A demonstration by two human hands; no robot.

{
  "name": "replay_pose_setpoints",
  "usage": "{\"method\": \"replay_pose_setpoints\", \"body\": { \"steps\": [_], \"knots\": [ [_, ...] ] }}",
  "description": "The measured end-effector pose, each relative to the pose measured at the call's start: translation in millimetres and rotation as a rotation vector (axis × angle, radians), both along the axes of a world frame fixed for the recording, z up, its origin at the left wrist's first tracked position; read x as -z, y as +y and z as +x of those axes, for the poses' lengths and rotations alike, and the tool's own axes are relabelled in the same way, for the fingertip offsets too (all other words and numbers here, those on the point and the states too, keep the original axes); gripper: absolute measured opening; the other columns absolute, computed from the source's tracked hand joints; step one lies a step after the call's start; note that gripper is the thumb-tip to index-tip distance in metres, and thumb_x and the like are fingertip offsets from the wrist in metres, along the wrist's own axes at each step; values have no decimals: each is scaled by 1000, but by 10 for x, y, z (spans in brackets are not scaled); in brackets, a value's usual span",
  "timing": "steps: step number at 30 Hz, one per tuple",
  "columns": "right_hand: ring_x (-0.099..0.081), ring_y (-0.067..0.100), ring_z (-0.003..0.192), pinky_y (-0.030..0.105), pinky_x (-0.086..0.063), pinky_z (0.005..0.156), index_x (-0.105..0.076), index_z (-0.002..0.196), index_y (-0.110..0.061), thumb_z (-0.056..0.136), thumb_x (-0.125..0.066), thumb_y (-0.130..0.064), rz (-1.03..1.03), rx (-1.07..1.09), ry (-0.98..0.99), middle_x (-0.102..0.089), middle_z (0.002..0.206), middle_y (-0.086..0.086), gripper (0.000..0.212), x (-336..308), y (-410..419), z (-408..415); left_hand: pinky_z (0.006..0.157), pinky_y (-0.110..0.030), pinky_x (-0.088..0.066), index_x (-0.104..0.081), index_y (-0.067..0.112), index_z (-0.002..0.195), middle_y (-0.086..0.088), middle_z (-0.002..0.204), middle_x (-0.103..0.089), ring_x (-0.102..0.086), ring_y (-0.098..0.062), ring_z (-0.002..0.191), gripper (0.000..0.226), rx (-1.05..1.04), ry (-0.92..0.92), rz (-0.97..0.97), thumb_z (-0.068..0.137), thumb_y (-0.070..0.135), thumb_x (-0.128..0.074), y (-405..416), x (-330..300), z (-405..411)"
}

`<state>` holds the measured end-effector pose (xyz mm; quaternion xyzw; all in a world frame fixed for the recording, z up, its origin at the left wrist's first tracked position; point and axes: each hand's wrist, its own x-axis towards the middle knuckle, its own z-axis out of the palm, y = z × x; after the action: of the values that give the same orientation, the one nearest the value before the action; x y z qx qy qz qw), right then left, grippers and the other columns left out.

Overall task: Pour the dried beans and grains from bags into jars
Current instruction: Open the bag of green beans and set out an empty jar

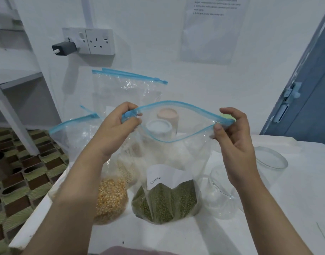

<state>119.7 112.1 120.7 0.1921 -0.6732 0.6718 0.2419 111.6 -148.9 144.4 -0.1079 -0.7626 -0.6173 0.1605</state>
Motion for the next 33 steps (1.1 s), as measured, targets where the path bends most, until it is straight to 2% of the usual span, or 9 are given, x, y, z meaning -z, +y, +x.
{"method": "replay_pose_setpoints", "body": {
  "steps": [3,7,9,15,20,23,29,31,33],
  "knots": [
    [-50,17,84,20,-45,83,-54,118,-37,99,-56,-13,37,-43,-7,-47,87,9,31,10,3,5,89,-28,-47,-66,36,90,13,92,-61,-54,-5,83,19,54,-3,43,75,25,-60,-8,24,12],
    [-51,16,84,26,-47,84,-56,116,-38,99,-58,-14,46,-24,-21,-48,87,6,29,26,21,-31,86,-24,-54,-68,28,99,10,83,-67,-61,-7,84,31,31,47,170,82,2,-67,25,108,0],
    [-52,11,81,29,-48,82,-57,115,-38,98,-60,-17,56,47,-14,-50,84,-1,27,11,56,-65,82,-25,-56,-67,22,97,8,80,-69,-63,-7,81,27,2,62,301,81,1,-71,59,135,-36],
    [-44,8,74,18,-40,69,-57,113,-39,98,-61,-21,91,141,14,-48,81,-17,23,-50,106,-80,74,-18,-54,-64,14,88,12,66,-67,-61,-2,67,17,-133,129,503,87,-3,-65,187,38,-225],
    [-43,6,74,19,-40,69,-57,112,-39,97,-61,-22,85,215,12,-50,81,-24,22,-125,125,-54,75,-23,-54,-72,19,80,11,68,-68,-60,-5,68,20,-109,225,475,82,0,-73,270,-249,-349],
    [-45,5,76,18,-41,70,-57,109,-41,97,-62,-25,85,251,-5,-51,86,-20,20,-108,164,-17,76,-24,-54,-77,23,73,10,69,-68,-60,-7,69,16,-67,260,494,75,8,-78,285,-356,-343],
    [-49,2,79,11,-41,69,-58,111,-35,96,-62,-25,89,293,-109,-57,84,-27,18,-15,187,-4,69,-20,-52,-75,22,77,10,69,-71,-61,-4,66,14,-16,327,397,72,10,-80,329,-546,-288],
    [-51,3,87,15,-41,75,-58,118,-34,96,-62,-26,136,317,-180,-59,94,-27,24,11,199,-7,68,-18,-51,-71,17,83,12,67,-71,-62,-1,64,18,-32,313,339,76,1,-77,403,-516,-268],
    [-50,11,107,22,-38,87,-57,126,-34,93,-62,-24,289,391,-205,-58,115,-18,35,21,209,16,68,-17,-51,-69,14,85,12,67,-71,-62,0,65,18,-48,298,335,78,-2,-75,452,-448,-244]
  ]
}}
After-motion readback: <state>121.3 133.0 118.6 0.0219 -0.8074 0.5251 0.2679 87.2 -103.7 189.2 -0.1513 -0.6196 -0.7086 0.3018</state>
